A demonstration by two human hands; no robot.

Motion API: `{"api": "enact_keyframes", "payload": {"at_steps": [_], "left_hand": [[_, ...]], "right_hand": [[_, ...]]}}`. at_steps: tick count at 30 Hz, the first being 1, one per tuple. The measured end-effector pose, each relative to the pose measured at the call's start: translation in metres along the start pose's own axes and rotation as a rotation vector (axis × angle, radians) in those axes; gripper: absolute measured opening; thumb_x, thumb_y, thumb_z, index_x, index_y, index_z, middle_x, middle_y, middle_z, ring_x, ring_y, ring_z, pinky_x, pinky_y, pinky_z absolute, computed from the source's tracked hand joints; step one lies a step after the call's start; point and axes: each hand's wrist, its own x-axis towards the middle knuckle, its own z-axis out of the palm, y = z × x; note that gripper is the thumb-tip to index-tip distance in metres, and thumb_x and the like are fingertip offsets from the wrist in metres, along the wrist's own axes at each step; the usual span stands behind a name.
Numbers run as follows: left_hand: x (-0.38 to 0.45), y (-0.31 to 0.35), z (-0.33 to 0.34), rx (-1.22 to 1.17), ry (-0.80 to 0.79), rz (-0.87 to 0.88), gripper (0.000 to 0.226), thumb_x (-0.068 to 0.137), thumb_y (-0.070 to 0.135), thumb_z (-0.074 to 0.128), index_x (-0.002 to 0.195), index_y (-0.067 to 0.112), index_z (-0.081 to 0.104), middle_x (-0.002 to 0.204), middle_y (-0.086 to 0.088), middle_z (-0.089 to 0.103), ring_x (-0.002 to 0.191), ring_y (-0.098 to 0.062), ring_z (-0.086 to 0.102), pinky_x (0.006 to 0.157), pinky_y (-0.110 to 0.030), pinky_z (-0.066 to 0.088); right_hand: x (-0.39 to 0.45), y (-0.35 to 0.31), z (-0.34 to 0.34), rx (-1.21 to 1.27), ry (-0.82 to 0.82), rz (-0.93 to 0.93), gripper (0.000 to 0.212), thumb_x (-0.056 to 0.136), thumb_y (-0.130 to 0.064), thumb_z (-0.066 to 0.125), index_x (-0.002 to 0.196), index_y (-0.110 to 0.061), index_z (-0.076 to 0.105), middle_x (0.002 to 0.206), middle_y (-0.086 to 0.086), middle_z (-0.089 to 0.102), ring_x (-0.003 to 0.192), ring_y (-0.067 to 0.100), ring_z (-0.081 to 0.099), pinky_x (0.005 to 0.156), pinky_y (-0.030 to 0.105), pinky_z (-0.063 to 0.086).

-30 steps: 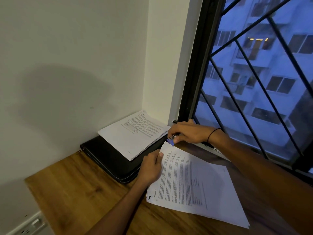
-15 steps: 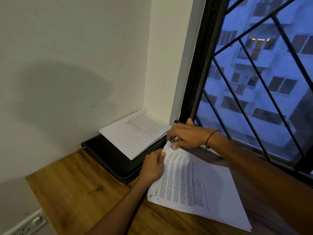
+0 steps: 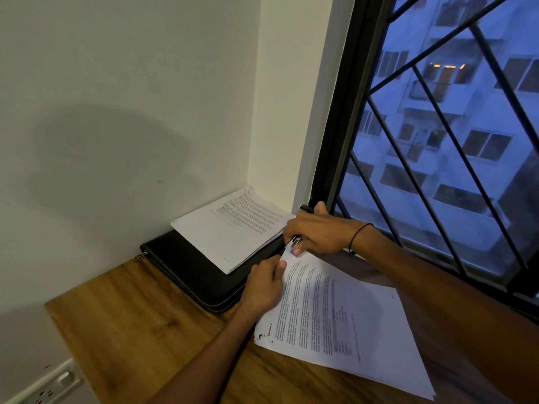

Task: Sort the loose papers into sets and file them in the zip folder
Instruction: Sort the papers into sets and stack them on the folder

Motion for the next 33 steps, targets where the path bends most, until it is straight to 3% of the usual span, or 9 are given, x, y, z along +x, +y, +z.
{"api": "enact_keyframes", "payload": {"at_steps": [5,11,15,20,24,27,30,33], "left_hand": [[-0.002,0.007,-0.003,-0.001,-0.009,-0.007,0.029,0.107,0.041,0.042,0.085,0.027,0.053,0.077,0.012,0.058,0.074,-0.011,0.056,0.058,-0.018,0.033],[-0.001,0.003,-0.001,-0.003,-0.013,-0.013,0.031,0.107,0.042,0.040,0.081,0.029,0.052,0.077,0.009,0.059,0.076,-0.014,0.057,0.059,-0.023,0.034],[-0.003,0.009,-0.004,0.010,-0.004,0.014,0.032,0.108,0.038,0.042,0.079,0.028,0.049,0.072,0.012,0.055,0.067,-0.010,0.053,0.055,-0.015,0.030],[-0.003,0.009,-0.004,0.010,0.001,0.017,0.036,0.108,0.037,0.041,0.073,0.028,0.045,0.069,0.008,0.055,0.065,-0.012,0.051,0.055,-0.026,0.031],[-0.003,0.008,-0.003,-0.007,0.011,-0.007,0.037,0.108,0.036,0.042,0.071,0.031,0.044,0.069,0.011,0.053,0.069,-0.012,0.051,0.057,-0.027,0.032],[-0.003,0.008,-0.004,-0.002,0.018,-0.015,0.034,0.108,0.035,0.043,0.074,0.031,0.047,0.073,0.012,0.056,0.073,-0.013,0.055,0.059,-0.027,0.035],[-0.004,0.011,-0.006,-0.015,0.015,-0.019,0.035,0.108,0.035,0.043,0.073,0.032,0.046,0.075,0.012,0.057,0.076,-0.013,0.057,0.063,-0.027,0.039],[-0.003,0.013,-0.008,-0.046,0.011,-0.012,0.037,0.109,0.032,0.043,0.072,0.031,0.047,0.073,0.011,0.057,0.073,-0.012,0.056,0.063,-0.027,0.039]], "right_hand": [[0.001,-0.001,-0.003,-0.025,-0.007,-0.009,0.019,0.100,-0.042,0.058,0.107,-0.025,0.063,0.102,-0.014,0.056,0.102,0.007,0.040,0.098,0.042,0.018],[0.005,-0.001,0.002,-0.046,-0.014,-0.014,0.015,0.101,-0.039,0.057,0.097,-0.026,0.062,0.095,-0.006,0.057,0.096,0.012,0.046,0.093,0.038,0.017],[0.008,0.000,0.007,-0.074,-0.002,-0.003,0.016,0.103,-0.033,0.052,0.089,-0.025,0.058,0.087,-0.007,0.054,0.089,0.014,0.049,0.088,0.037,0.016],[0.008,0.000,0.012,-0.094,0.032,0.012,0.022,0.104,-0.028,0.047,0.086,-0.021,0.059,0.082,-0.006,0.055,0.086,0.018,0.049,0.082,0.035,0.012],[0.007,0.006,0.014,-0.011,-0.019,0.064,0.019,0.104,-0.039,0.050,0.094,-0.024,0.053,0.095,-0.005,0.058,0.095,0.015,0.049,0.104,0.048,0.019],[-0.003,0.020,0.014,0.076,-0.050,0.117,0.042,0.085,-0.060,0.069,0.104,-0.027,0.053,0.105,-0.007,0.057,0.102,0.012,0.051,0.103,0.046,0.028],[-0.020,0.036,0.021,0.260,-0.031,0.191,0.041,0.079,-0.052,0.079,0.104,-0.032,0.052,0.106,-0.013,0.058,0.106,0.010,0.053,0.103,0.045,0.034],[-0.034,0.041,0.039,0.434,-0.024,0.237,0.035,0.078,-0.036,0.083,0.095,-0.019,0.058,0.098,-0.009,0.066,0.097,0.012,0.064,0.094,0.048,0.053]]}}
